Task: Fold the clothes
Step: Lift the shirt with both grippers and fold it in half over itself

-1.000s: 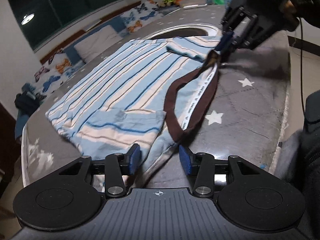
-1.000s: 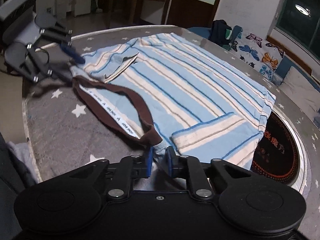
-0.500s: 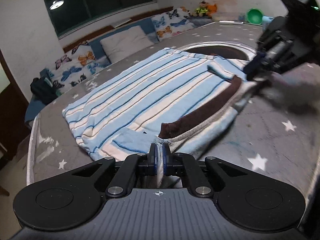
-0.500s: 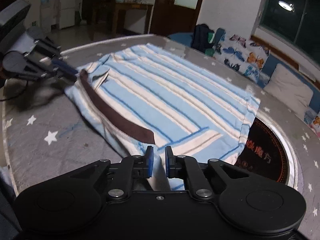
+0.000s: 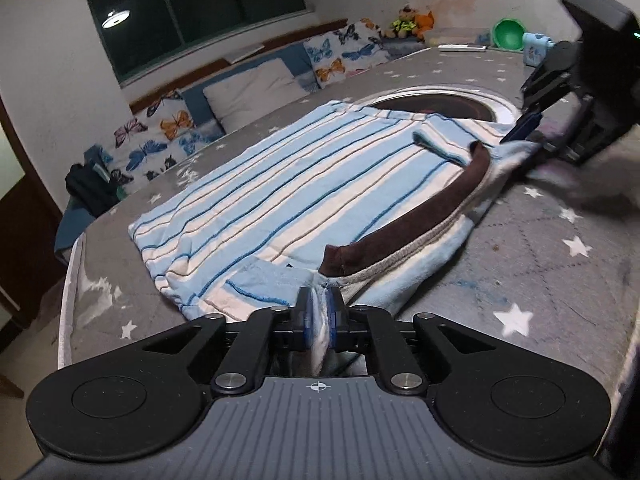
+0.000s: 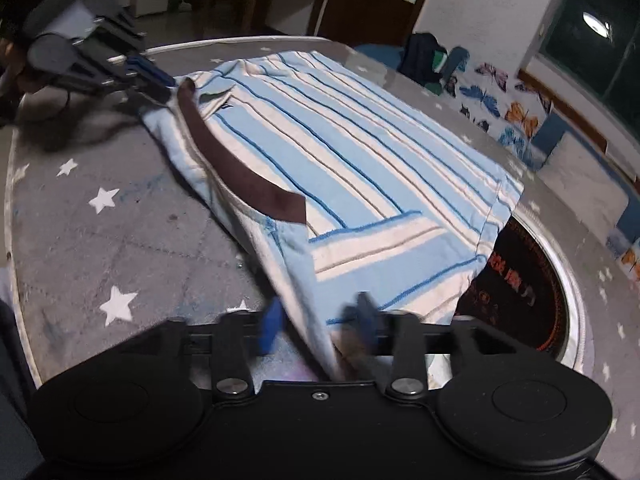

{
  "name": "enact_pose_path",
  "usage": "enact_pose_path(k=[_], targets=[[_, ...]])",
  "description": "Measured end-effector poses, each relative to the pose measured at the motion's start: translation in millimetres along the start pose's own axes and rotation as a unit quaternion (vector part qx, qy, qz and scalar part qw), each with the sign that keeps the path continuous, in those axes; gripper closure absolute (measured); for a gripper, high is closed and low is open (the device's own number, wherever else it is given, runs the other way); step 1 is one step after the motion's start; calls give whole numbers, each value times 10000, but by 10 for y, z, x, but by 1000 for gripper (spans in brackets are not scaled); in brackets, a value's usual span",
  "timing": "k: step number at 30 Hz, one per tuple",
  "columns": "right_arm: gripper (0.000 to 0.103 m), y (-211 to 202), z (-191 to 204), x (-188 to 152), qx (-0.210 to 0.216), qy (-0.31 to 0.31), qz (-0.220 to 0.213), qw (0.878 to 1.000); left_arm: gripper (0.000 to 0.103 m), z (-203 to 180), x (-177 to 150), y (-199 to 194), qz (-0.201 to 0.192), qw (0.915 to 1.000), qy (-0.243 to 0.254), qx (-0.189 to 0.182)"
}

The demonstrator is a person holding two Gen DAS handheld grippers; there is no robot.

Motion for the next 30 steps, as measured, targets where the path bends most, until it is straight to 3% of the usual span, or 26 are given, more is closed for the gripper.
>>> enact_pose_path(k=[4,10,17,23,24,26,27,30], targets=[[85,30,0,14,-30,-13,-17,10000,68,-25,-80,-62,-36,9998,169,127],[85,37,7,16,-117,-48,-37,9999,66,5,-173,-127,-64,9985,340,422],[85,46,-1,7,-173,-72,-24,9998,55,44,-145,-235,-320,9947,556,802],[85,27,21,-1,-175,-82,-24,9998,54,-3,-223,-119,-100,9948,790,643],[85,27,20,2,-169,-76,-29,9998,55,-12,-231,-104,-71,9949,805,597],[85,25,18,-1,-138,-36,-35,9999,77,-77,-263,-58,92,9961,817,306],[86,25,17,-3,-121,-15,-38,9999,93,-106,-278,-37,169,9964,812,169],[94,-51,64,-20,-80,2,-90,9999,95,-97,-285,-77,119,9980,611,115]])
Point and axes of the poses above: each gripper's, at about its wrist camera, not at the fingertips, and y roughly the way its jaws point, z to its left, x to its top, the point moved 10 cm from there along y, roughly the way its jaws point, and after that the axes turned 11 degrees about z, right-handed, at the moved point
